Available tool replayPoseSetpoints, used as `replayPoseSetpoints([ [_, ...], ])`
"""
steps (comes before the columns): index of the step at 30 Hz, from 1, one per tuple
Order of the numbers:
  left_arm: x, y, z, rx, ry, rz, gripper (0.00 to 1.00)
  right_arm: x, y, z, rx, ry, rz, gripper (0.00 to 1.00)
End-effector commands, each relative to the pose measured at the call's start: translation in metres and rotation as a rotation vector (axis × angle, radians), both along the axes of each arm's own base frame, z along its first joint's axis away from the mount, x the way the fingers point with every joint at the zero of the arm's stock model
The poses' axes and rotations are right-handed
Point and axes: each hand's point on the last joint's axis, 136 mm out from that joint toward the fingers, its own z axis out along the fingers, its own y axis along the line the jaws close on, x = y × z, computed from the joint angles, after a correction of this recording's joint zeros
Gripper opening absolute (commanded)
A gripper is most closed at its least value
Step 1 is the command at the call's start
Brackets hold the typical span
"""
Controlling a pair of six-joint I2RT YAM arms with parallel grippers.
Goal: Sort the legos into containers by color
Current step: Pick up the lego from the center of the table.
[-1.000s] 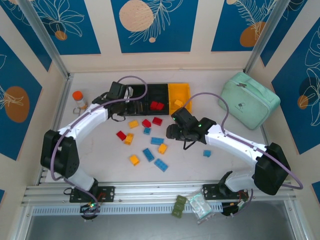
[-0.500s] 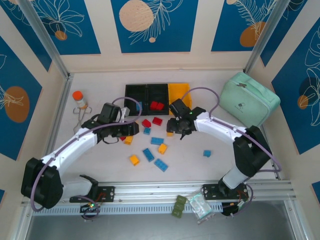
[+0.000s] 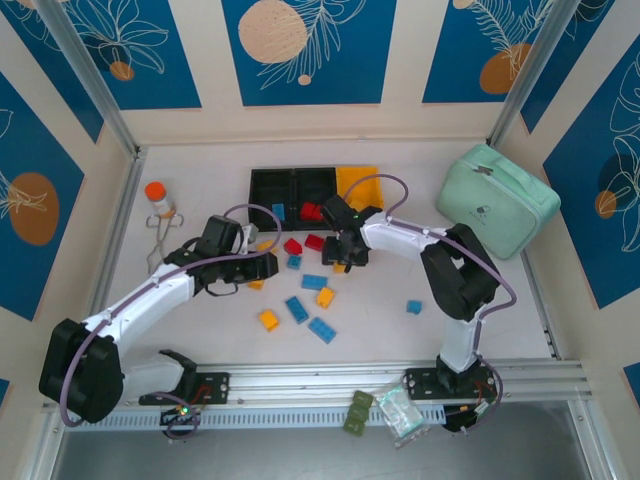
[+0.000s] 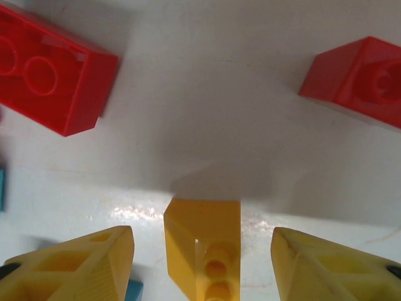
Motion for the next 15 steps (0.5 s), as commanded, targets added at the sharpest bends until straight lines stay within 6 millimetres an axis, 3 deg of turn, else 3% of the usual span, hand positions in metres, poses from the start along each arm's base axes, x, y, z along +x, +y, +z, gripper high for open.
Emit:
replayPoseSetpoints([
  [1,-0.006,-0.007,-0.007,-0.018,0.027,-0.016,0.58,-0.001,0.007,-0.005,-0.004,0.027,0.032,0.59],
  [9,-0.007,-0.007,-0.014,-0.011,0.040,-0.008,0.58,-0.005,0.010,-0.017,-0.035,0.050,0.052,0.46],
  [12,-0.007,-0.007,-0.015,-0.011,0.044,-0.006,0.58,-0.006,0.008,-0.016,-0.048,0.050,0.057,0.36],
  [15,-0.006,-0.008,-0.016,-0.013,0.044,-0.008,0.58,-0.005,0.006,-0.009,-0.053,0.039,0.059,0.32],
])
